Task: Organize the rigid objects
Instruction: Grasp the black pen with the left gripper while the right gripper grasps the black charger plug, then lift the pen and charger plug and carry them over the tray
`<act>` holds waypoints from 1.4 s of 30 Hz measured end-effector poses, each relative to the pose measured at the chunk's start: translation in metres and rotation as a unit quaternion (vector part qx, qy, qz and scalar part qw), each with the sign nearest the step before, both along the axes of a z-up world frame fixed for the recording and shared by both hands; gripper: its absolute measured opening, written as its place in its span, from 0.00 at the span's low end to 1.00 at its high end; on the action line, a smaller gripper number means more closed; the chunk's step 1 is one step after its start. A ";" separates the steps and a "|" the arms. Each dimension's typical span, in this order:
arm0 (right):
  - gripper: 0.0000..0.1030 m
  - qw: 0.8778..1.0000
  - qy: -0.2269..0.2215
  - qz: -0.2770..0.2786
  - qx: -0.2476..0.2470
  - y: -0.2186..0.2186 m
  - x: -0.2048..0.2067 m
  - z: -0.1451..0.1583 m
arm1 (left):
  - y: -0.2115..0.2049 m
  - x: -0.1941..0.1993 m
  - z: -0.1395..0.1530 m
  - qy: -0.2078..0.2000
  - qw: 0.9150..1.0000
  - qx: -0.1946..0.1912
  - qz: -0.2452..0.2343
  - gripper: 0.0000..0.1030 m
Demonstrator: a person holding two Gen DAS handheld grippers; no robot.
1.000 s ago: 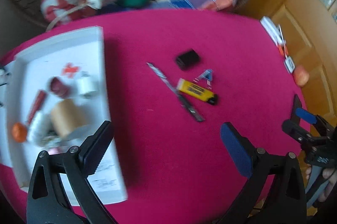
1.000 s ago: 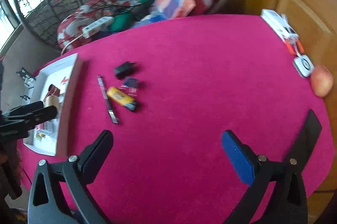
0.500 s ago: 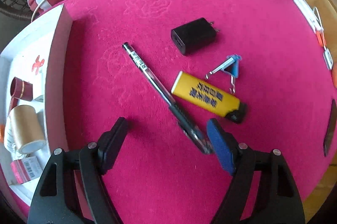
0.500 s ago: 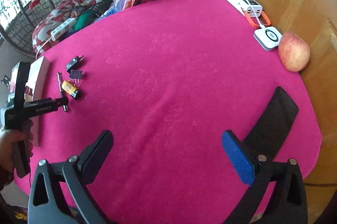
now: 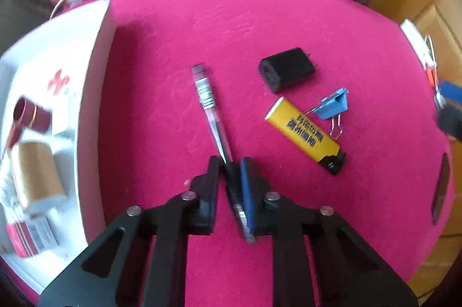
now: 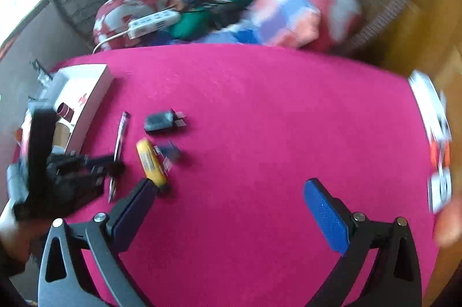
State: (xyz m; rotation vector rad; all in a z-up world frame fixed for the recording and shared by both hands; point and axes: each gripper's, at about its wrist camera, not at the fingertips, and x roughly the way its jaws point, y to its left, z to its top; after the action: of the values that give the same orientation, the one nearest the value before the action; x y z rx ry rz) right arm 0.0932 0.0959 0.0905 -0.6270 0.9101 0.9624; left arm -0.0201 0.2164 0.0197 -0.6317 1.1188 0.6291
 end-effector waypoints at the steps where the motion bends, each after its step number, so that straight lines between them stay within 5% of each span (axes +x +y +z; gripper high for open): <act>1: 1.00 1.000 0.005 0.009 -0.006 0.014 -0.001 -0.005 | -0.001 -0.004 -0.001 -0.002 1.000 -0.005 0.005 0.10; 10: 0.99 0.998 0.028 0.030 -0.046 0.088 -0.010 -0.049 | -0.012 -0.038 0.000 -0.012 0.999 -0.025 0.033 0.09; 23: 0.99 0.996 0.021 0.024 -0.081 0.107 -0.011 -0.070 | 0.005 -0.022 -0.002 0.015 1.000 -0.011 0.017 0.18; 24: 0.95 0.996 0.023 0.029 -0.082 0.108 -0.011 -0.071 | 0.005 -0.020 -0.001 0.012 1.000 -0.004 0.016 0.18; 26: 0.59 0.995 0.024 0.040 -0.090 0.109 -0.013 -0.074 | 0.003 -0.017 -0.001 0.019 1.000 0.003 0.007 0.18; 29: 0.56 0.994 0.021 0.054 -0.091 0.108 -0.016 -0.076 | 0.003 -0.022 0.000 0.009 1.000 -0.002 0.008 0.08; 37: 0.56 0.998 0.019 0.056 -0.010 0.086 -0.021 -0.028 | -0.003 -0.035 0.030 -0.035 0.999 0.030 0.014 0.08; 42: 0.56 0.997 0.018 0.046 0.066 0.057 -0.033 0.021 | -0.014 -0.040 0.092 -0.097 0.991 0.093 0.001 0.08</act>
State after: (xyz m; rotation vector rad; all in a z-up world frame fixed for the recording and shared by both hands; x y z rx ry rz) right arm 0.0603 0.1525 0.1120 -0.5448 0.8469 1.1101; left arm -0.0596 0.2023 0.1113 -0.5217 0.8675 0.6508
